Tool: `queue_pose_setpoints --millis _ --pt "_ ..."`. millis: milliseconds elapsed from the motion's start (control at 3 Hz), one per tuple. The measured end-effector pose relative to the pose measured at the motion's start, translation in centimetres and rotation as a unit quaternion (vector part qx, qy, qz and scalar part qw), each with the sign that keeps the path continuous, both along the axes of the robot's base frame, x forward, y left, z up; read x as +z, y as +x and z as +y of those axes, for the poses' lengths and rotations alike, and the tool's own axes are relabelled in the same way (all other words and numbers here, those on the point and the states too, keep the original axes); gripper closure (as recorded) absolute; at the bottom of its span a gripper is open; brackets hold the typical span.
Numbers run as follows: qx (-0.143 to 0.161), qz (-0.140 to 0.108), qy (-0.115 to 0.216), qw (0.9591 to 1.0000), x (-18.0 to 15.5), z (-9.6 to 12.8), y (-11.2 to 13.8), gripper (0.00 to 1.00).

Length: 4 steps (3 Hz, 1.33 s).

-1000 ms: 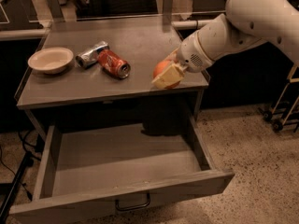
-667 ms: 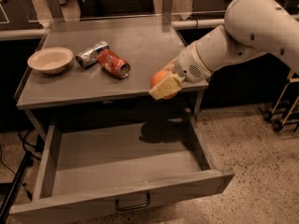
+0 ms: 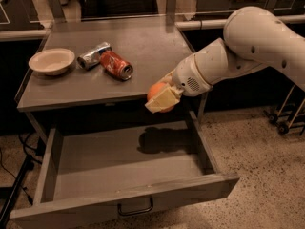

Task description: Place orange into top drawer

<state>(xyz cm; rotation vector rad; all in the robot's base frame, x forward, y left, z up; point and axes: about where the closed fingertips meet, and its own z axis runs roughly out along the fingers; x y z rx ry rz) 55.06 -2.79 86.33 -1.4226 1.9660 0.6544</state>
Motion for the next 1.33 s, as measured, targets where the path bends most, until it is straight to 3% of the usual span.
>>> queue_pose_setpoints --millis 333,667,1000,1333 --pt "0.0 0.006 -0.029 0.9995 -1.6 0.2 -0.3 1.0" --pt "-0.002 0.045 -0.077 0.996 -6.1 -0.1 -1.4 1.0" --pt "-0.004 0.083 -0.101 0.9914 -9.5 -0.3 -2.1 1.0" --pt "-0.004 0.084 -0.102 0.9913 -9.5 -0.3 -2.2 1.0"
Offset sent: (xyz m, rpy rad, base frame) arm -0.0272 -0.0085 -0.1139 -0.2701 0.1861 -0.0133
